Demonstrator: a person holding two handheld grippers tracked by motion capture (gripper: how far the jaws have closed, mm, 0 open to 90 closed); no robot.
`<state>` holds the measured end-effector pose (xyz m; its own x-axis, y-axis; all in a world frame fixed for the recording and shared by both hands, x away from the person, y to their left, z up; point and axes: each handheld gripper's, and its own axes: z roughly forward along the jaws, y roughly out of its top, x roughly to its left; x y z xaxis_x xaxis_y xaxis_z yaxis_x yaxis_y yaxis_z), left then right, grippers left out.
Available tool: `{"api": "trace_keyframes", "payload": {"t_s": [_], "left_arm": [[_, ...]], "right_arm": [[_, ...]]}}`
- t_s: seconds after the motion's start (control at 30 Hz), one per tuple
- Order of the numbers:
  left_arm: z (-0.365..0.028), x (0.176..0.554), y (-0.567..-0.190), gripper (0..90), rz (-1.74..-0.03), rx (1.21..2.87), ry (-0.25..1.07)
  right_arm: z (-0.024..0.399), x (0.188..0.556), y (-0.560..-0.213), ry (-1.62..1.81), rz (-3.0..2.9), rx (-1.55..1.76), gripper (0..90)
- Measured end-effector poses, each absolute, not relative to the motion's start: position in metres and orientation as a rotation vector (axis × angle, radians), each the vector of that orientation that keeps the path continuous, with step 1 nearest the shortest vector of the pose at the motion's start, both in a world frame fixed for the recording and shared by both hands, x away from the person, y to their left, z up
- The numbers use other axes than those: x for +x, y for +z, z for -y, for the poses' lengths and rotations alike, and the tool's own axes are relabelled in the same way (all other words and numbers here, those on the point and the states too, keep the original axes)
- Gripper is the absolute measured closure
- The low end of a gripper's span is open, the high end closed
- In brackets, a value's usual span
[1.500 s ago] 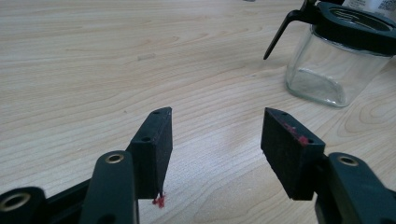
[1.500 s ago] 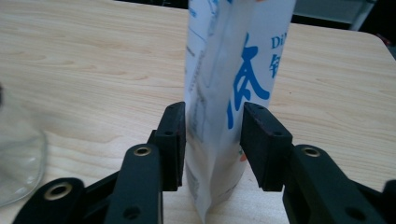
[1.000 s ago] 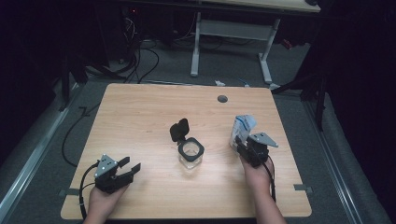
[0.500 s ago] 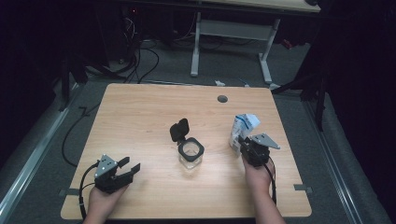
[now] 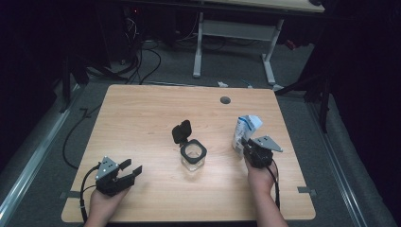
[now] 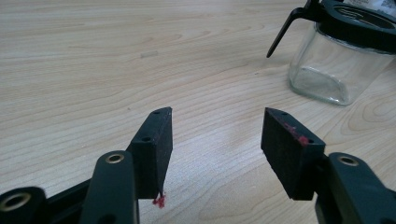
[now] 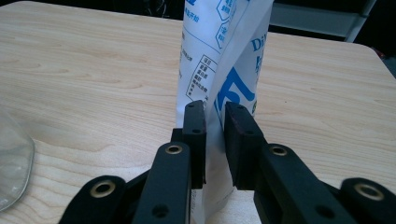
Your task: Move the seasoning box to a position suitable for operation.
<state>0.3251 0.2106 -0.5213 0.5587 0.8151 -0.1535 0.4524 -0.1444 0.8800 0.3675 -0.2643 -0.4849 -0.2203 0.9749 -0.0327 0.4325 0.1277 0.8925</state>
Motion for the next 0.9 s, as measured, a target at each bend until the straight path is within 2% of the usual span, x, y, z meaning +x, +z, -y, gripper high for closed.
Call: {"api": "trace_keyframes", "payload": {"t_s": [0.43, 0.9], "left_arm": [[-0.21, 0.325, -0.521, 44.2, -1.04, 1.78, 0.444], [-0.209, 0.325, -0.521, 44.2, -1.019, 1.789, 0.448]], "right_arm": [[0.271, 0.367, -0.476, 1.061, -1.834, 1.361, 82.5], [0.276, 0.346, -0.453, 1.062, -2.028, 1.294, 84.4]]}}
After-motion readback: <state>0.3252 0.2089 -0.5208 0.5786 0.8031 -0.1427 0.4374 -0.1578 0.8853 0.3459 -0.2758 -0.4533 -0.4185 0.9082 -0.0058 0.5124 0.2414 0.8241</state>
